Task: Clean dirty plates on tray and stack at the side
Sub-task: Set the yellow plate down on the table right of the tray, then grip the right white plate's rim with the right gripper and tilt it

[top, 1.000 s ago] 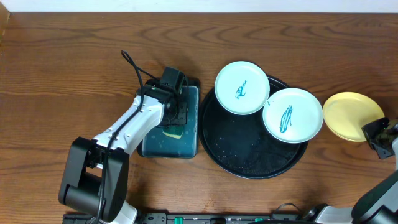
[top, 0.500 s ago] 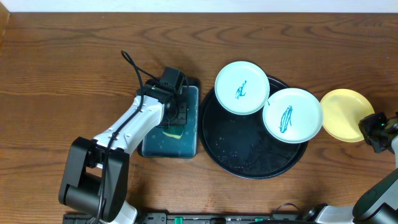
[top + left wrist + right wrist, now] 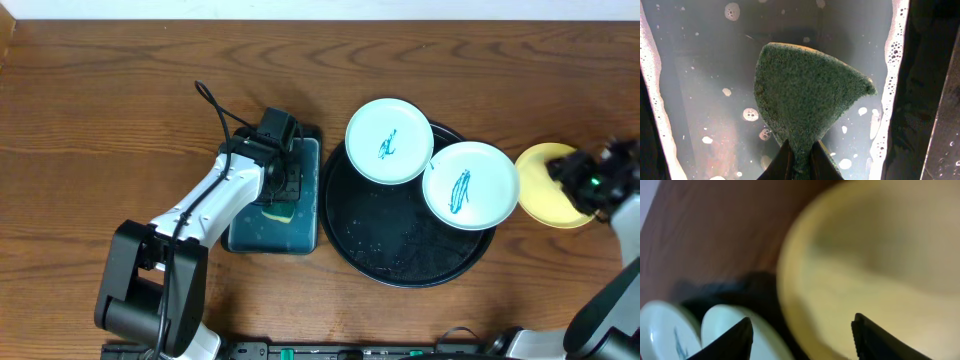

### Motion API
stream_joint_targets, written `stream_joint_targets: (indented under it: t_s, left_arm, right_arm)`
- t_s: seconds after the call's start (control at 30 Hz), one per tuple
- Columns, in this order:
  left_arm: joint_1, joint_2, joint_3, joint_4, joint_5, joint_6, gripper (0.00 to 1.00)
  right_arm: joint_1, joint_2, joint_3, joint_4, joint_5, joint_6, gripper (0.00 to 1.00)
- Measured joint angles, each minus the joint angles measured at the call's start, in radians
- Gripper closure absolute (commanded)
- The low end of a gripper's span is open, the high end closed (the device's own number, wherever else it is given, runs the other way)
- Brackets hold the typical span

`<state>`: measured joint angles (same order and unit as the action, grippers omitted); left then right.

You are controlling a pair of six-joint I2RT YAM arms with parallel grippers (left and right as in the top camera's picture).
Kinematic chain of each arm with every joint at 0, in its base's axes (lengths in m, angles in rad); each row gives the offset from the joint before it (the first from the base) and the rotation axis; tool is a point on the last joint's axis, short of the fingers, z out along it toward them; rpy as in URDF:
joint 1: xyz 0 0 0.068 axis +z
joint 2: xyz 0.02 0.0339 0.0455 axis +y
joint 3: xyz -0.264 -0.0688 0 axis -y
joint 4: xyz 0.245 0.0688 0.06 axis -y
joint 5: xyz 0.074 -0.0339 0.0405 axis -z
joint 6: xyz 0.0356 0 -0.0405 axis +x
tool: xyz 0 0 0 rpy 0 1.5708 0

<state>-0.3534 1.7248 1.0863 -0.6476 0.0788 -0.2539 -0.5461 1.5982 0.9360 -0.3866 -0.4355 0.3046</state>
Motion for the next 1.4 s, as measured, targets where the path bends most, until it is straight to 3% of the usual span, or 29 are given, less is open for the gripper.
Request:
stream_joint_targets:
  t_s: [0.3,0.57,0.77,0.9,1.0,1.4]
  left_arm:
    - [0.0,0.0,0.0,-0.003,0.0,0.0,0.92]
    - [0.0,0.0,0.0,-0.003,0.0,0.0,0.92]
    - [0.0,0.0,0.0,-0.003,0.0,0.0,0.92]
    - [0.0,0.0,0.0,-0.003,0.0,0.0,0.92]
    - [0.0,0.0,0.0,-0.003,0.0,0.0,0.92]
    - [0.0,0.0,0.0,-0.003,0.0,0.0,0.92]
  right_arm:
    - [0.232,0.0,0.0,0.026,0.19,-0.128,0.48]
    - [0.271,0.003,0.0,0.004,0.306,-0.157,0.53]
    - [0.27,0.037,0.0,-0.056,0.324,-0.159,0.64]
    - [0.271,0.048,0.0,-0.078,0.317,-0.161,0.89]
    - [0.271,0.048,0.0,-0.097,0.312,-0.164,0.98]
    - [0.27,0.048,0.005,-0.214,0.298,-0.16,0.99]
